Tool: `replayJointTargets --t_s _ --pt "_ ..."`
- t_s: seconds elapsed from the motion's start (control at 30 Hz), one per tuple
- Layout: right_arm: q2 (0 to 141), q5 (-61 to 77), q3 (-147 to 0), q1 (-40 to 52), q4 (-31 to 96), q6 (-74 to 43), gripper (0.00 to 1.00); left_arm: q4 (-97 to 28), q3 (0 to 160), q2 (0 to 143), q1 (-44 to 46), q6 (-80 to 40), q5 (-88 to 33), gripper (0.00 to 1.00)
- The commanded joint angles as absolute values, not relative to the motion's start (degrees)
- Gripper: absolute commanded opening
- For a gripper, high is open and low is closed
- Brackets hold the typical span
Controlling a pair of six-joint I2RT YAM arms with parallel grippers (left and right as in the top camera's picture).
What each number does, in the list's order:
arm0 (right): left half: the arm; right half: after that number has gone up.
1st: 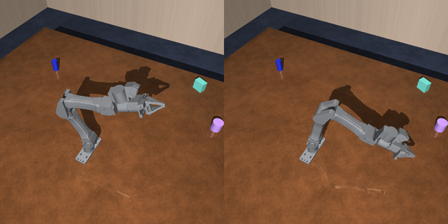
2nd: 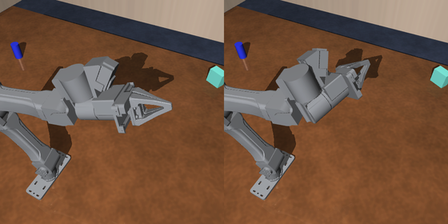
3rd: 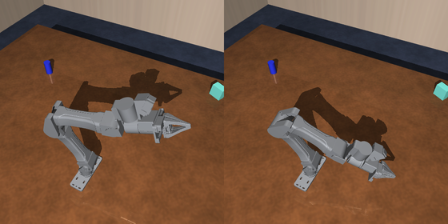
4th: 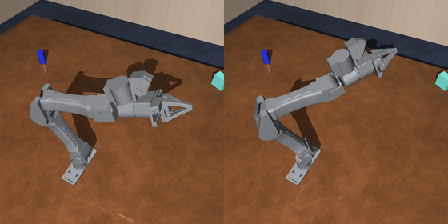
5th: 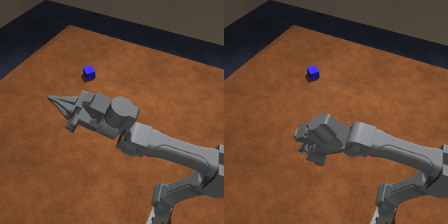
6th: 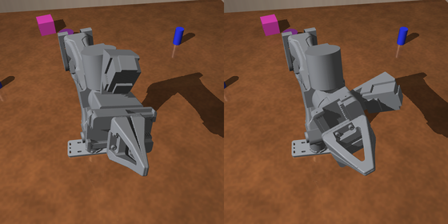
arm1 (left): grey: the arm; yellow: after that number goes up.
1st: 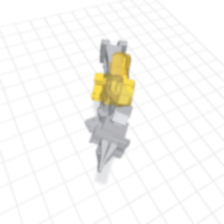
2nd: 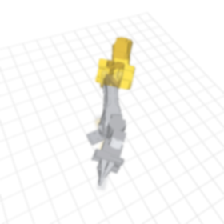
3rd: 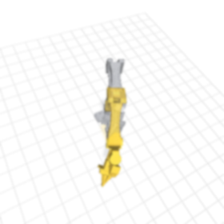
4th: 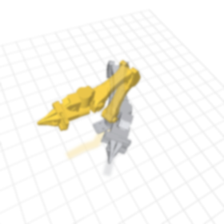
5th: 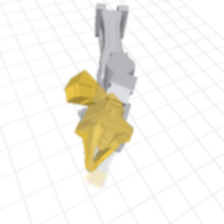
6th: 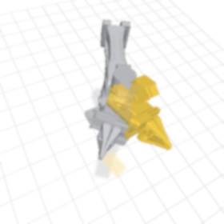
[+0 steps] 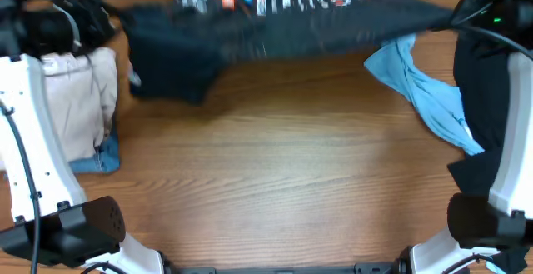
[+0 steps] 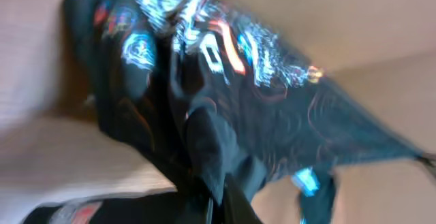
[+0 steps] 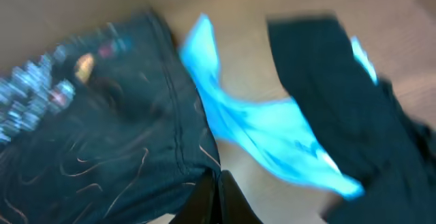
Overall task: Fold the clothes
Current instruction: 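Lay the jersey flat on the table with both grippers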
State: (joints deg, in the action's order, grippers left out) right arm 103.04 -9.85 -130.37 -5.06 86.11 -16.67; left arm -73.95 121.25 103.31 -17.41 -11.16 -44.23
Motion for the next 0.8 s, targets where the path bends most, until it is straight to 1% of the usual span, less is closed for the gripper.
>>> replayJointTargets --t_s 0.0,0.3,0.4,0.57,0.77 --pt "103.8 -12.4 -122.4 -5.5 87.1 -16.0 0.04 -79.3 117.1 103.7 -14.4 1.8 -33.2 0.04" --pt "103.8 -11.7 -100.0 -5.5 87.5 -16.3 0.04 -83.7 102.3 103.7 -12.7 1.7 -25.3 0.04" --pt "103.7 -11.3 -94.3 -5.5 87.5 -16.3 0.04 -85.7 96.4 103.7 -12.8 0.7 -20.3 0.04" --pt "103.7 -11.2 -85.9 -5.5 86.2 -16.5 0.04 -86.1 87.0 103.7 -13.0 -5.4 -9.7 0.04" --pt "103.1 -11.1 -78.3 -5.5 84.0 -18.0 0.04 -83.1 81.0 103.0 -15.9 -12.8 -2.5 0.04"
